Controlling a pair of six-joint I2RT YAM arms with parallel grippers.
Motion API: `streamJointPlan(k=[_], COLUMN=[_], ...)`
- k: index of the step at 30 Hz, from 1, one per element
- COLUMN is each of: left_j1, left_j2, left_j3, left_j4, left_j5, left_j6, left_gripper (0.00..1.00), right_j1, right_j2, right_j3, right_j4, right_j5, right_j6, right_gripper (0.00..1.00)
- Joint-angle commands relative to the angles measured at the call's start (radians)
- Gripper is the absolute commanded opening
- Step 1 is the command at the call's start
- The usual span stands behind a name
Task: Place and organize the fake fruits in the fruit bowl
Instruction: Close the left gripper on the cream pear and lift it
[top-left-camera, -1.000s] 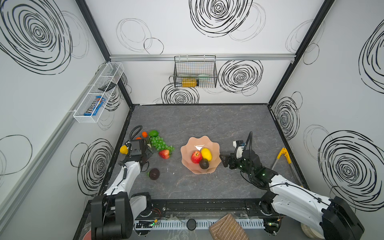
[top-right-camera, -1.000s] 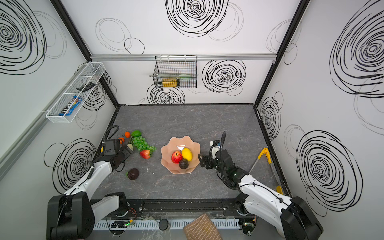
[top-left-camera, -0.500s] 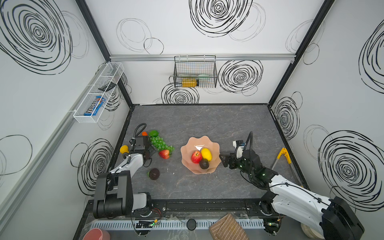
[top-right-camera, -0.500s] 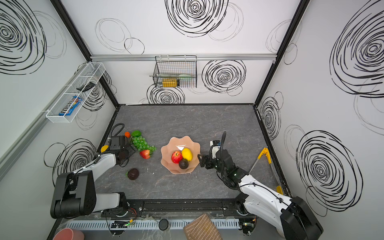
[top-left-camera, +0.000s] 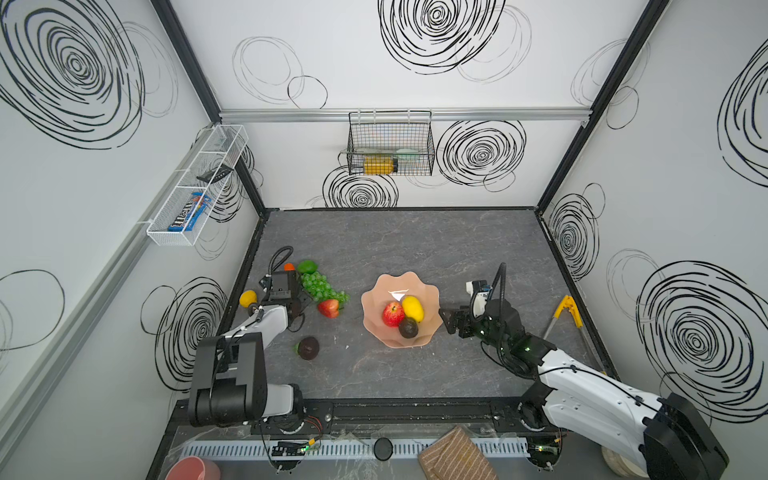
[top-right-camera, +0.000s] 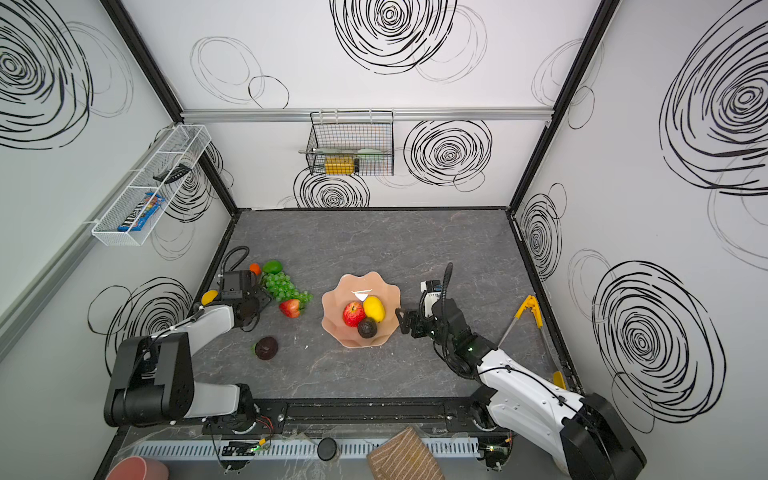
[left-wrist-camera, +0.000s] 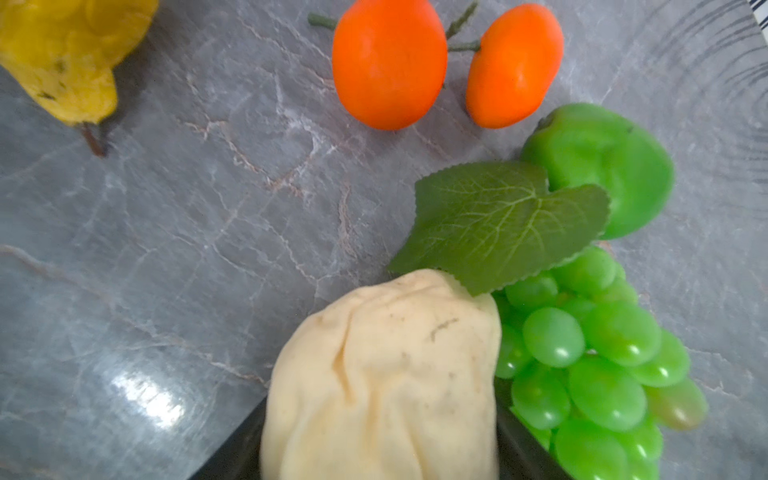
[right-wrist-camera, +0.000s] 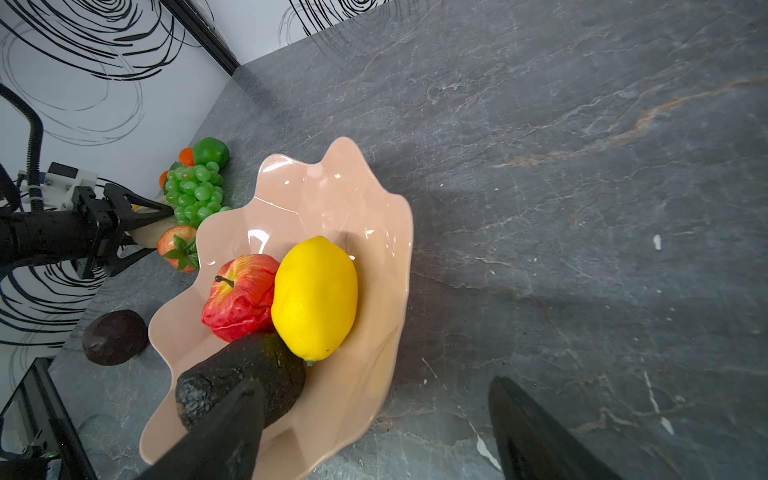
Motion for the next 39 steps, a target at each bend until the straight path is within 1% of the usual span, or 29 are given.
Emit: streamJointPlan(k=[1,5,7,9,10,13,15,17,19,22,23,24,26,28,30,34,36,39], left_j1=[-0.019,-0.055,-0.085,-0.139,-0.174,-0.339,-0.446,-0.532,-0.618,-0.747,-0.781,-0.808,-0.834,-0.838,-0.847,-0.888,-0.903,-0.915], left_j2=[-0.079,-0.218,-0.303,-0.407,-0.449,-0.543,-0.564,-0.552,-0.517,-0.444,-0.413,-0.382,-0.33,-0.287,-0.248,-0.189,-0.156,-0.121], left_j3=[-0.034,-0.092,-0.108,-0.12,-0.118,-0.085,-0.073,-0.064,-0.054,-0.059,-0.056,-0.05,-0.047,-0.061,-0.077,-0.09,-0.101,-0.112], left_j4=[0.042,0.047,0.039,0.055,0.065,0.09,0.165,0.249,0.324,0.499,0.555,0.594,0.653,0.745,0.823,0.911,0.957,0.997], left_j5=[-0.038,-0.084,-0.112,-0.131,-0.142,-0.213,-0.205,-0.164,-0.154,-0.091,-0.045,0.001,0.069,0.131,0.181,0.229,0.262,0.301], left_j6=[-0.03,-0.053,-0.053,-0.027,-0.004,0.09,0.159,0.216,0.254,0.34,0.397,0.425,0.448,0.443,0.441,0.481,0.488,0.489], left_gripper=[0.67,0.66,0.66,0.66,0.65,0.65,0.65,0.65,0.64,0.64,0.64,0.63,0.61,0.61,0.61,0.62,0.62,0.62], right_j1=[-0.005,-0.007,-0.008,-0.008,-0.008,-0.009,-0.01,-0.01,-0.009,-0.009,-0.01,-0.01,-0.01,-0.01,-0.005,0.026,0.03,0.038], right_j2=[0.0,-0.003,-0.009,-0.022,-0.027,-0.049,-0.063,-0.07,-0.071,-0.075,-0.077,-0.078,-0.087,-0.098,-0.115,-0.138,-0.14,-0.132], right_j3=[-0.01,-0.004,0.007,0.02,0.024,0.032,0.05,0.082,0.123,0.176,0.19,0.201,0.216,0.221,0.208,0.122,0.097,0.095], right_j4=[0.019,0.011,-0.005,-0.023,-0.025,-0.01,-0.01,-0.028,-0.052,-0.076,-0.079,-0.077,-0.073,-0.068,-0.071,0.035,0.07,0.103], right_j5=[0.008,0.011,0.006,-0.01,-0.024,-0.071,-0.095,-0.108,-0.118,-0.141,-0.152,-0.167,-0.2,-0.226,-0.239,-0.244,-0.241,-0.245], right_j6=[0.007,0.007,0.009,0.012,0.012,0.01,0.024,0.032,0.041,0.065,0.079,0.089,0.121,0.165,0.25,0.382,0.421,0.441], right_gripper=[0.88,0.88,0.88,0.88,0.88,0.88,0.88,0.88,0.89,0.89,0.89,0.89,0.89,0.89,0.88,0.9,0.92,0.93])
